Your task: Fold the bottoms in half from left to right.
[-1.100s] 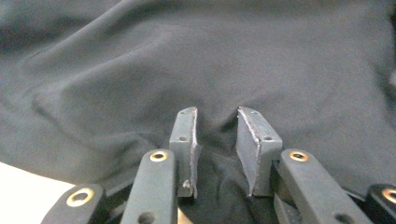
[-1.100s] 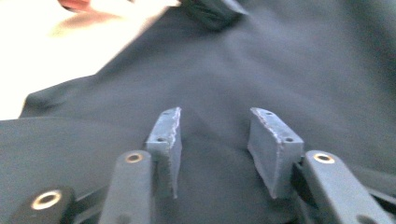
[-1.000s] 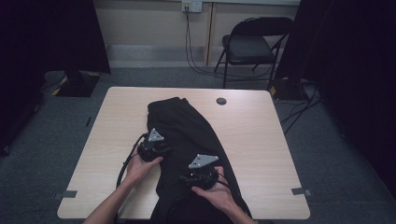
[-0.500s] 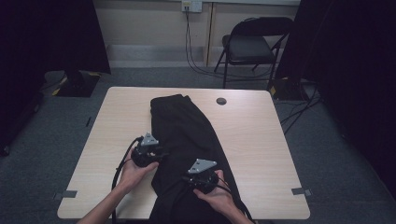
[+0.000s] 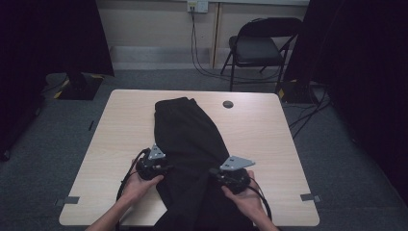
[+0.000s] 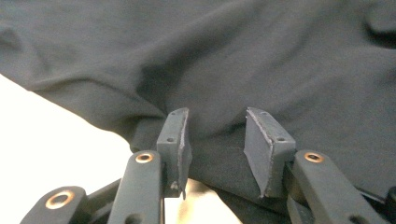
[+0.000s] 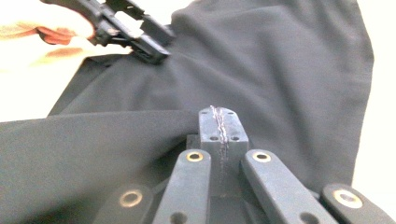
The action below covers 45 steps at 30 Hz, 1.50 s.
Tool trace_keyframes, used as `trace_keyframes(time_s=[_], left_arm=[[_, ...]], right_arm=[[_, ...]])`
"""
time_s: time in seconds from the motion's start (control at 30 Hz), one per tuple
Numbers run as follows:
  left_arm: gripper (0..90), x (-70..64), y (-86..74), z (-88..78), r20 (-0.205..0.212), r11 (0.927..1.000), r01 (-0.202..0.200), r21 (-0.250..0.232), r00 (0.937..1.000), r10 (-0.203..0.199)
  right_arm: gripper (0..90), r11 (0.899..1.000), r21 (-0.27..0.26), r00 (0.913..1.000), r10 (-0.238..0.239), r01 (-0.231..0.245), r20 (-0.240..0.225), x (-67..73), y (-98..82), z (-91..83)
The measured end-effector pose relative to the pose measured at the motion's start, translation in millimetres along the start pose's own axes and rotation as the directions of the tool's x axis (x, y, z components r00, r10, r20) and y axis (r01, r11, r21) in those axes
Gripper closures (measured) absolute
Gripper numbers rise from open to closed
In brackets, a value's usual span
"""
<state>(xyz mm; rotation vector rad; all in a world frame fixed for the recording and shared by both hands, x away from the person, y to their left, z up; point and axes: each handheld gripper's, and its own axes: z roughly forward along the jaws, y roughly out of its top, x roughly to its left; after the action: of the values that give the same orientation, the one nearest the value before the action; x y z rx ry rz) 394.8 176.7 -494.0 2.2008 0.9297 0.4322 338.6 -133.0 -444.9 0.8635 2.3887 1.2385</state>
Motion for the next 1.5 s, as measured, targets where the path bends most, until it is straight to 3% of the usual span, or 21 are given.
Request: trace_keyframes(time_s=[0.13, 0.2, 0.3, 0.37, 0.5, 0.67, 0.7, 0.73, 0.8, 0.93, 1.0, 1.13, 1.17, 1.2, 1.3, 1.5], left_arm=[[60.9, 9.0, 2.4, 3.1, -0.006, 0.9996, 0.026, -0.001, 0.9996, -0.026], [61.1, 9.8, 3.0, 3.4, -0.033, 0.9996, 0.027, 0.002, 0.9991, -0.027], [61.1, 14.9, 2.9, 3.6, -0.026, 0.9994, 0.035, 0.001, 0.999, -0.035], [61.1, 17.8, 2.2, 3.7, -0.022, 0.9995, 0.032, -0.003, 0.9992, -0.032], [61.0, 20.9, 1.6, 3.6, -0.032, 0.9989, 0.046, -0.006, 0.9984, -0.046], [61.0, 21.0, 0.2, 3.6, -0.026, 0.9987, 0.048, -0.014, 0.9985, -0.049], [61.0, 21.0, 0.2, 3.6, -0.026, 0.9987, 0.048, -0.014, 0.9985, -0.049], [61.0, 20.7, 0.4, 3.6, -0.028, 0.9988, 0.046, -0.013, 0.9985, -0.046], [61.0, 21.5, 0.3, 3.4, -0.028, 0.999, 0.042, -0.013, 0.9987, -0.042], [61.0, 21.8, 0.0, 3.7, -0.02, 0.9985, 0.051, -0.017, 0.9985, -0.052], [61.0, 21.8, 0.0, 3.7, -0.025, 0.9987, 0.047, -0.018, 0.9986, -0.047], [60.8, 26.6, -1.5, 2.6, -0.045, 0.9977, 0.065, -0.02, 0.9968, -0.065], [60.8, 27.4, -2.2, 3.1, -0.036, 0.9968, 0.075, -0.026, 0.9964, -0.076], [60.6, 27.4, -2.4, 3.2, -0.036, 0.9968, 0.075, -0.029, 0.9965, -0.076], [60.6, 26.9, -2.0, 3.0, -0.046, 0.9974, 0.068, -0.026, 0.9966, -0.069], [58.1, 26.0, -2.2, 2.8, -0.039, 0.9974, 0.068, -0.026, 0.9969, -0.069]], right_arm=[[90.0, 0.999, -0.007, 0.9976, 0.038, -0.038, 0.057, -19.1, -10.5, -28.6], [90.0, 0.999, 0.014, 0.9917, 0.039, -0.041, 0.123, -26.1, -20.8, -38.9], [87.3, 0.996, 0.011, 0.9897, 0.087, -0.089, 0.113, -33.8, -35.2, -44.5], [78.1, 0.995, 0.017, 0.9925, 0.095, -0.097, 0.077, -31.4, -35.6, -39.6], [61.2, 0.997, 0.075, 0.9993, 0.033, -0.034, 0.016, -13.6, -27.0, -11.2], [53.5, 0.989, 0.145, 0.9996, -0.001, -0.004, 0.029, -9.9, -30.1, 19.8], [56.8, 0.985, 0.169, 0.997, -0.03, 0.017, 0.072, -10.3, -31.9, 27.6], [72.0, 0.986, 0.167, 0.9958, -0.026, 0.011, 0.088, -12.6, -32.9, 30.0], [87.1, 0.994, 0.112, 0.9933, -0.004, -0.009, 0.115, -17.5, -32.6, 25.2], [87.9, 0.998, 0.008, 0.9857, 0.057, -0.059, 0.158, -31.8, -27.4, -3.5], [87.5, 0.998, 0.008, 0.9842, 0.068, -0.07, 0.164, -35.3, -29.2, -11.2], [82.4, 0.994, 0.003, 0.9649, 0.107, -0.111, 0.24, -43.8, -37.5, -26.4], [80.8, 0.993, -0.011, 0.9655, 0.115, -0.116, 0.233, -45.1, -37.3, -29.6], [77.1, 0.993, -0.02, 0.9728, 0.12, -0.118, 0.199, -44.0, -35.1, -29.0], [67.5, 0.997, -0.012, 0.9895, 0.077, -0.076, 0.122, -28.3, -23.5, -13.8], [66.5, 0.998, -0.048, 0.9993, 0.038, -0.038, -0.003, 1.5, 7.2, 20.2]])
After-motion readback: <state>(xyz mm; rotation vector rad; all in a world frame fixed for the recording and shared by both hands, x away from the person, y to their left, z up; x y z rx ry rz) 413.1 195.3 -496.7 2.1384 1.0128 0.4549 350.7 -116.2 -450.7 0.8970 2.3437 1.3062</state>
